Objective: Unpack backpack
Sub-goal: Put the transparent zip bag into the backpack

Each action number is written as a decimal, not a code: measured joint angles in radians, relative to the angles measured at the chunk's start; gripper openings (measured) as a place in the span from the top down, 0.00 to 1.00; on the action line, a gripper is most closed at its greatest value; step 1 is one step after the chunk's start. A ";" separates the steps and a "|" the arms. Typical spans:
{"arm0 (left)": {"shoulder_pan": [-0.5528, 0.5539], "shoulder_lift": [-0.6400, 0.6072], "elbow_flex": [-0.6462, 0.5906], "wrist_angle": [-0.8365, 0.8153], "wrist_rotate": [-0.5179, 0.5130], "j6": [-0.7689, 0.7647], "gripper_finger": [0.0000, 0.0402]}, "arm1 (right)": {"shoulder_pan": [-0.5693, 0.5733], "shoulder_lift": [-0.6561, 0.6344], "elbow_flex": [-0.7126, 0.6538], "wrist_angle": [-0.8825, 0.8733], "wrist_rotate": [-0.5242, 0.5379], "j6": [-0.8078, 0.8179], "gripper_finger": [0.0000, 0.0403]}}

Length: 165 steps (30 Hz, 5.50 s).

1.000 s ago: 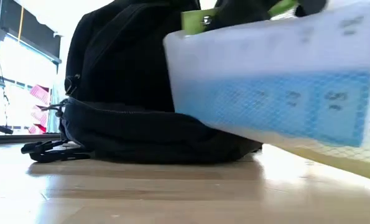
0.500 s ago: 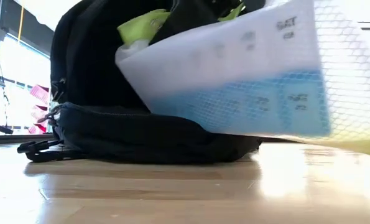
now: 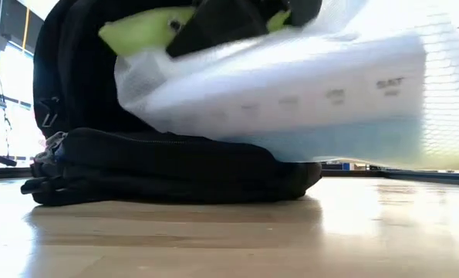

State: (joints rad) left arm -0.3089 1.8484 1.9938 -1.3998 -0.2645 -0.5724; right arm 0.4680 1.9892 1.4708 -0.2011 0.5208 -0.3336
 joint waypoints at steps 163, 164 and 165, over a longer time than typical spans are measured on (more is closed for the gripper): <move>-0.133 0.019 -0.102 0.138 -0.115 -0.062 1.00 | -0.253 0.014 -0.318 0.319 -0.166 0.436 1.00; -0.134 0.020 -0.105 0.151 -0.115 -0.062 1.00 | -0.267 0.023 -0.322 0.350 -0.166 0.430 1.00; -0.135 0.021 -0.113 0.171 -0.116 -0.059 1.00 | -0.278 0.033 -0.324 0.384 -0.165 0.429 1.00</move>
State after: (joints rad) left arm -0.4434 1.8690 1.8811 -1.2285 -0.3801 -0.6310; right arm 0.1897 2.0222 1.1471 0.1832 0.3562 0.0950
